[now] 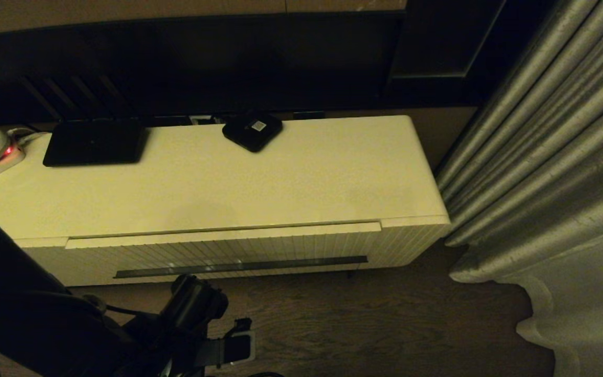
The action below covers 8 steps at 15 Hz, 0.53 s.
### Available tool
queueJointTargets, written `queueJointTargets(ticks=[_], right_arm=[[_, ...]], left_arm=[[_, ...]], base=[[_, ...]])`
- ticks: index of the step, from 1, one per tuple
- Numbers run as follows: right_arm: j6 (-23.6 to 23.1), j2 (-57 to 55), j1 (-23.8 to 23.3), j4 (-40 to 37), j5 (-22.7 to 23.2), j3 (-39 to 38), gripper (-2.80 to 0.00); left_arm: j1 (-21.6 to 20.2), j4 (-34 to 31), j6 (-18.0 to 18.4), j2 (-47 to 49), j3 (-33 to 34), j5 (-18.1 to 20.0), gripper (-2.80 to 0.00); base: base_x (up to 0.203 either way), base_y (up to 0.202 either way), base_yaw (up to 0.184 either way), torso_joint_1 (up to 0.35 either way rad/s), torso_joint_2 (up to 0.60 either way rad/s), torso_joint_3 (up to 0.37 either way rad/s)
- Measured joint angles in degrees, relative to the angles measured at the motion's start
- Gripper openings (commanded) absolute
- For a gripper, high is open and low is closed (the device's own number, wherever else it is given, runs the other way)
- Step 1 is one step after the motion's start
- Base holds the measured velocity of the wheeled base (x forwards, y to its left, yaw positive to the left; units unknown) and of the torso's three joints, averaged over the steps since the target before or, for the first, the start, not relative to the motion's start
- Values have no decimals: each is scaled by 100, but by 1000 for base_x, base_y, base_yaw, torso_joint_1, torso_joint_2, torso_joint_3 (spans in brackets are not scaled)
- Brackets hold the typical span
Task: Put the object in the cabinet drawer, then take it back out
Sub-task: Open the drawer
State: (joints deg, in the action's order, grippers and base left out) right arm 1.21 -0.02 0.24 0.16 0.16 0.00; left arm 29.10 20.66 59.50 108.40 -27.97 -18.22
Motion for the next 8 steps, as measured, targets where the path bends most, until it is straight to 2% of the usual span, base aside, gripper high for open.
queueJointTargets(ticks=[8], right_arm=[[1,0,0,0,-2,0,-280]], left_arm=[[0,119,91,163,-135,-32,0]], base=[[0,0,0,0,0,0]])
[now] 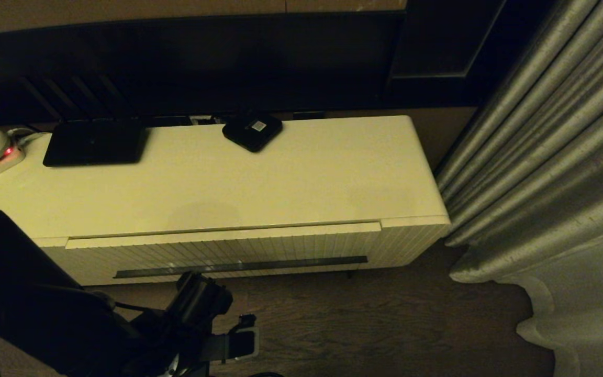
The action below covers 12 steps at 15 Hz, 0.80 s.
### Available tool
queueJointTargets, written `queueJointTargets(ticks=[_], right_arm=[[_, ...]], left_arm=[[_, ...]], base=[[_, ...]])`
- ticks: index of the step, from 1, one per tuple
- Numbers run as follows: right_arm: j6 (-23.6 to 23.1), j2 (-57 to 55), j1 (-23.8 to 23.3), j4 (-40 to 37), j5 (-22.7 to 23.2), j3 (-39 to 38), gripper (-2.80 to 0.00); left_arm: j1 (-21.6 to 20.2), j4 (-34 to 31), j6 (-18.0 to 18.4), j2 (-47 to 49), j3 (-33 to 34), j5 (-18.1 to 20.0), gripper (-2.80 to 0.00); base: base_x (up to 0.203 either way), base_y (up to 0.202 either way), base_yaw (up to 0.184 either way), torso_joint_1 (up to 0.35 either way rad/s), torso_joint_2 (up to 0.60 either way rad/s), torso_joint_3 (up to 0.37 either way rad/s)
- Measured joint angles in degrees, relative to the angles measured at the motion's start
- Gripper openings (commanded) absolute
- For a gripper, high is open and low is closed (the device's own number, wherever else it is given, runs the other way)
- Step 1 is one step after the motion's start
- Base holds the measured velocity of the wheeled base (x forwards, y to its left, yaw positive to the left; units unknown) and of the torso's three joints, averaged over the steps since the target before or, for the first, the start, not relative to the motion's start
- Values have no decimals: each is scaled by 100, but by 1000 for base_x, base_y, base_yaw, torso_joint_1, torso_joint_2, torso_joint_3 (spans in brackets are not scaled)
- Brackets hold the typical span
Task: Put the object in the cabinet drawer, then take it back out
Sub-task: Open the drawer
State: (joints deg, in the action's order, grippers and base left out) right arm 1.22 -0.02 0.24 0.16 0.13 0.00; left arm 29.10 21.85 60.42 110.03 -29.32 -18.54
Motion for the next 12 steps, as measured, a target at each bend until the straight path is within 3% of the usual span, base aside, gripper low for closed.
queueJointTargets(ticks=[3,12], right_arm=[[1,0,0,0,0,0,-280],[-2,0,0,-2,2,0,-280]], left_arm=[[-7,352,96,155,7,1,0],[-124,585,333,284,-100,-4,0]], base=[[0,0,0,0,0,0],[0,0,0,0,0,0]])
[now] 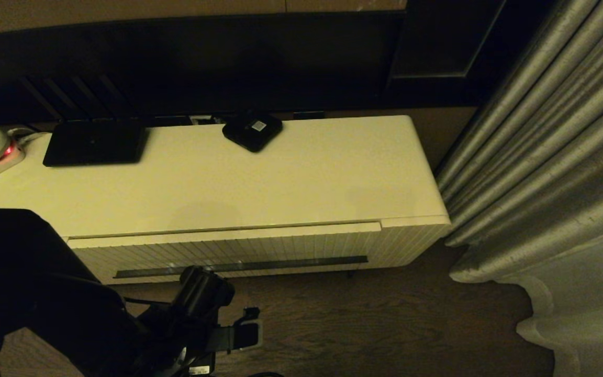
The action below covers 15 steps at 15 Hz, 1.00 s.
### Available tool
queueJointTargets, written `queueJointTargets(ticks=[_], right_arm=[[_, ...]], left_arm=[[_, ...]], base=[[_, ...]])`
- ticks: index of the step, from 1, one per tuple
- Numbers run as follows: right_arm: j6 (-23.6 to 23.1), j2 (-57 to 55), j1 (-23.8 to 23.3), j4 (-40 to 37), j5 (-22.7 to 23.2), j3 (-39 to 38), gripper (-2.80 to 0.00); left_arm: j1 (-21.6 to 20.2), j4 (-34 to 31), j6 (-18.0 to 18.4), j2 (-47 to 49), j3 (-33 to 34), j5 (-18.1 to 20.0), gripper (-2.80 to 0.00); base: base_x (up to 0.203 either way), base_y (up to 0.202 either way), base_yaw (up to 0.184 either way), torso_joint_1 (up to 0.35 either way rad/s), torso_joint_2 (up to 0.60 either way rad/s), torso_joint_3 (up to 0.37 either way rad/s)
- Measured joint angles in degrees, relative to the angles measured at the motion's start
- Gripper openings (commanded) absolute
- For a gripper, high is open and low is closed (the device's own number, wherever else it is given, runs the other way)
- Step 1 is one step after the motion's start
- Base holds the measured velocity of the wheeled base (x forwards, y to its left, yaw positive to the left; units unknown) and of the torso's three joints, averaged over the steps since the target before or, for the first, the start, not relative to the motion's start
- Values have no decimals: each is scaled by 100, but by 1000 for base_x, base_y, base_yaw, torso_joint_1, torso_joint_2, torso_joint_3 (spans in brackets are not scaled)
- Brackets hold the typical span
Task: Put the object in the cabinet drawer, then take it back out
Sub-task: Open the drawer
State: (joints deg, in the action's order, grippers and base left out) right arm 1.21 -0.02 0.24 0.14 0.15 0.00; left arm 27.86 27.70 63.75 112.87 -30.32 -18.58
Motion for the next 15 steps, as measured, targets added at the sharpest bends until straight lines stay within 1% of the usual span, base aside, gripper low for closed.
queueJointTargets(ticks=[7,15], right_arm=[[1,0,0,1,-1,0,-280],[2,0,0,2,1,0,-280]], left_arm=[[-90,17,95,35,-115,-10,0],[-212,575,190,367,-140,-11,0]], base=[[0,0,0,0,0,0],[0,0,0,0,0,0]])
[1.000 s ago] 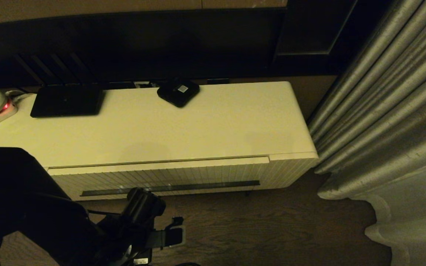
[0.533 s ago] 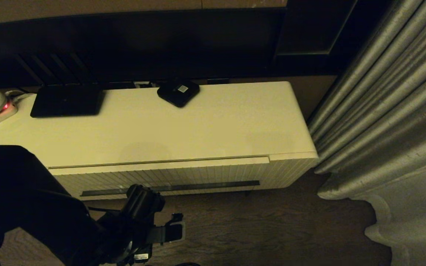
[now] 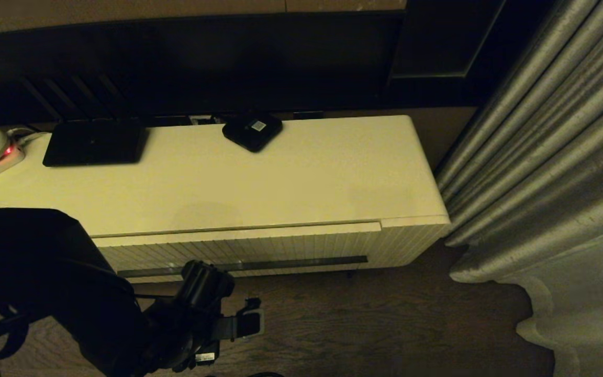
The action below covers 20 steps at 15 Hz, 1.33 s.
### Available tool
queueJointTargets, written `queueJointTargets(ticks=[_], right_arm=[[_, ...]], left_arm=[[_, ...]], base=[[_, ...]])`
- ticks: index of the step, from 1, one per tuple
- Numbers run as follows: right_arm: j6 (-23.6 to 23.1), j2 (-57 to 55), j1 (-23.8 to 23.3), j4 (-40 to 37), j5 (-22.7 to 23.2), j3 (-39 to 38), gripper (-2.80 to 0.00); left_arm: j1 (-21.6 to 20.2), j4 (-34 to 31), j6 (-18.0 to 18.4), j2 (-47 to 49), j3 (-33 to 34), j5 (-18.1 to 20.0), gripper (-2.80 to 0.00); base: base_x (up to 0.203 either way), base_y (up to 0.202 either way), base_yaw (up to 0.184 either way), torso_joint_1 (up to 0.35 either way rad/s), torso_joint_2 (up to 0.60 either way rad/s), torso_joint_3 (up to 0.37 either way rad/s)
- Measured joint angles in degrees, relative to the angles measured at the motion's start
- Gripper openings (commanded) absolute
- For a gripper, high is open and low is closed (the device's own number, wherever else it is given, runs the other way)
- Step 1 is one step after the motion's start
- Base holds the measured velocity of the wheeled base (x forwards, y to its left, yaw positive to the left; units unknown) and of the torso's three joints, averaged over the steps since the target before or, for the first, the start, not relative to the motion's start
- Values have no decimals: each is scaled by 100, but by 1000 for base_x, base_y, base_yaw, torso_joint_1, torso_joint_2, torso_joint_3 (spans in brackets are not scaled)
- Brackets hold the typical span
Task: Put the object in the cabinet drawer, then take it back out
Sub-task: Open the drawer
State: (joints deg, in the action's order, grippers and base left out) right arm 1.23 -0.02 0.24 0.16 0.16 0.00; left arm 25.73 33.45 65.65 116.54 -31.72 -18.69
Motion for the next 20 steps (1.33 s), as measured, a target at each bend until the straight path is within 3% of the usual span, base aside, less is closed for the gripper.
queueJointTargets(ticks=[20], right_arm=[[0,0,0,0,-2,0,-280]], left_arm=[[-33,11,177,116,48,48,0]], base=[[0,0,0,0,0,0]])
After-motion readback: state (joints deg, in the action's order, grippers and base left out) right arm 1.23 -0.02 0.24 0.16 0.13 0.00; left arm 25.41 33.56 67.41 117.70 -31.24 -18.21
